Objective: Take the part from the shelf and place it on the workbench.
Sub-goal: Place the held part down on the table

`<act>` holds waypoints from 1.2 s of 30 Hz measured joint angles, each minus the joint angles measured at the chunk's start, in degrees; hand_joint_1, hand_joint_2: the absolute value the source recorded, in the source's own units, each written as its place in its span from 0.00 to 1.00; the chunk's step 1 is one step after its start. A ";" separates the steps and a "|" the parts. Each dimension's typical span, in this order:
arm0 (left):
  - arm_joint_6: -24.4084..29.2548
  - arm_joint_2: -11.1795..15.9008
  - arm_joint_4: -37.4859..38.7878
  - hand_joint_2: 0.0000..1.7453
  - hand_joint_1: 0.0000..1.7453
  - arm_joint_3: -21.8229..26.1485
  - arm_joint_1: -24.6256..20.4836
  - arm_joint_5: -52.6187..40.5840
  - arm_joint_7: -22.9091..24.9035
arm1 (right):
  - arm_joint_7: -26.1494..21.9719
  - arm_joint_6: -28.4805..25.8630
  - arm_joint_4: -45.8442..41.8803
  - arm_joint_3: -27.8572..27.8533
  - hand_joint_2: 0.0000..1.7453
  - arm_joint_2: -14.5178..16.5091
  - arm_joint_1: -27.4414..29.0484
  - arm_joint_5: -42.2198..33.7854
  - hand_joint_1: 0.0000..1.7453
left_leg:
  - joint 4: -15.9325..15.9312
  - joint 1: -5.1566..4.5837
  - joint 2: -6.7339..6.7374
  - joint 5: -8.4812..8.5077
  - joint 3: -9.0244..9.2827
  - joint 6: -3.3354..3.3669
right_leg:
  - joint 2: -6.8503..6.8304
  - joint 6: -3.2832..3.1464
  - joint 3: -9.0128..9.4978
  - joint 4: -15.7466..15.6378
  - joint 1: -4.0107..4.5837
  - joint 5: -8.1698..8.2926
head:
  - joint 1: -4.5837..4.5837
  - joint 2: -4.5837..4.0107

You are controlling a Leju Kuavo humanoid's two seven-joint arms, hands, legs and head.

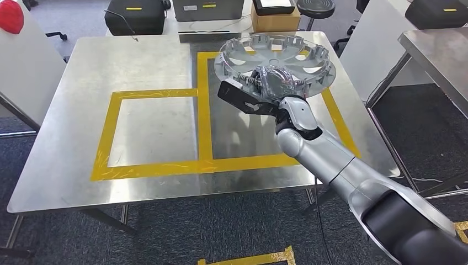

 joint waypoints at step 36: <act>-1.57 -0.15 0.00 1.00 0.00 -0.03 -0.49 -1.34 -0.91 | -2.61 3.80 -0.26 -0.60 1.00 0.10 1.33 -1.09 1.00 | -0.02 0.02 1.14 0.00 0.06 0.00 | 0.39 0.00 -0.02 0.01 0.00 0.00 | -0.01 0.00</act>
